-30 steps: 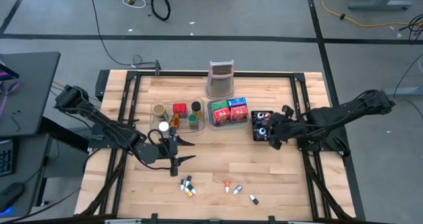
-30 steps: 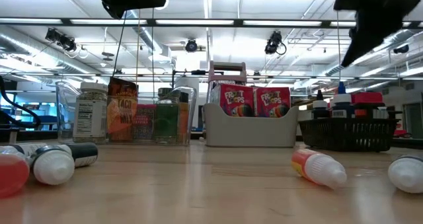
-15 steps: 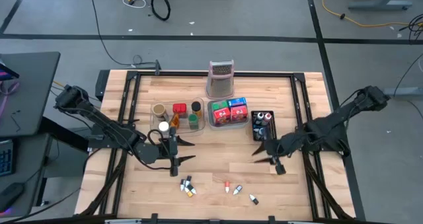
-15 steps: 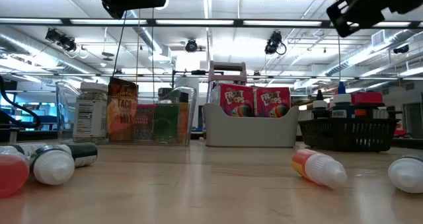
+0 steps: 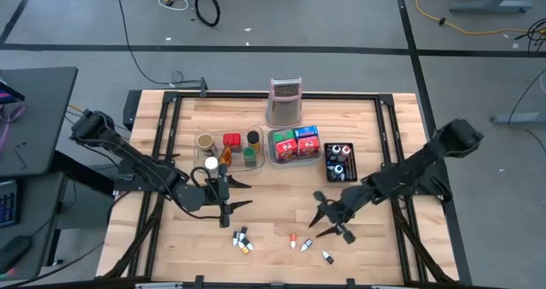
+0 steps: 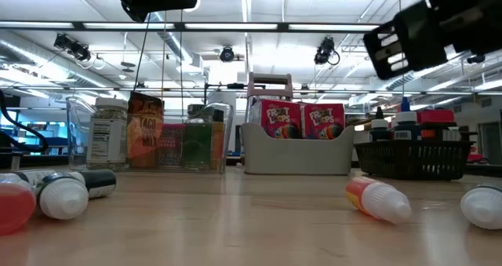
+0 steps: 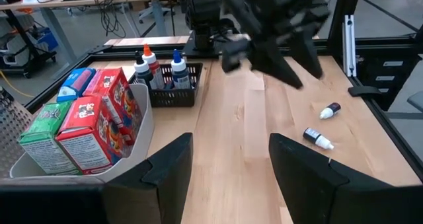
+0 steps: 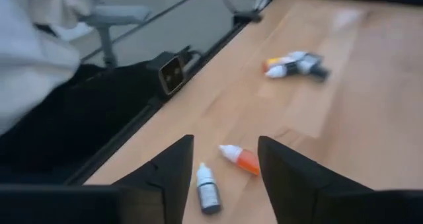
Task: Pick & Place Kitchen Items
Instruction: Put the small black food coloring bottle into the black basket
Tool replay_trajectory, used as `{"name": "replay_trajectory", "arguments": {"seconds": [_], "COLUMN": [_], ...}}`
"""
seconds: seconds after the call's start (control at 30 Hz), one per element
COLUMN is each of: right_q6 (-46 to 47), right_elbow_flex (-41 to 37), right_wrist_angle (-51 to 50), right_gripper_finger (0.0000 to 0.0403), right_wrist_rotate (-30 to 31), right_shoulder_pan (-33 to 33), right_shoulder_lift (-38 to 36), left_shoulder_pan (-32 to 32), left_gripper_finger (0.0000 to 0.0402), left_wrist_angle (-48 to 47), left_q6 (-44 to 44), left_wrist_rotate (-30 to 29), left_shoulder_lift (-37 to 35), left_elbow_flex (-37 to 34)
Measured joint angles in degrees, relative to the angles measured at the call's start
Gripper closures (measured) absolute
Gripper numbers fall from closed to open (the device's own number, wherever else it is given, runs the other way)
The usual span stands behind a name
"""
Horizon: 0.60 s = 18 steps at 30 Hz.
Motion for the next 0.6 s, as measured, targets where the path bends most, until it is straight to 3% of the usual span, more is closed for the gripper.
{"name": "replay_trajectory", "arguments": {"seconds": [0.23, 0.47, 0.6], "right_q6": [-5.47, -0.34, 0.17], "right_elbow_flex": [3.93, 5.20, 5.20], "right_wrist_angle": [0.69, 9.59, 9.32], "right_gripper_finger": [0.0193, 0.0191, 0.0191], "right_wrist_rotate": [-1.76, -8.30, -8.05], "right_shoulder_pan": [-0.02, 0.00, 0.52], "right_shoulder_lift": [11.92, 20.71, 23.93], "left_shoulder_pan": [0.00, 0.00, 0.00], "left_gripper_finger": [0.0191, 0.0191, 0.0191], "left_wrist_angle": [0.12, 0.01, 0.41], "left_q6": [-0.30, -1.00, -1.26], "left_wrist_rotate": [0.00, 0.00, 0.00], "left_shoulder_lift": [0.02, 0.02, 0.02], "left_elbow_flex": [0.00, 0.00, 0.00]}}
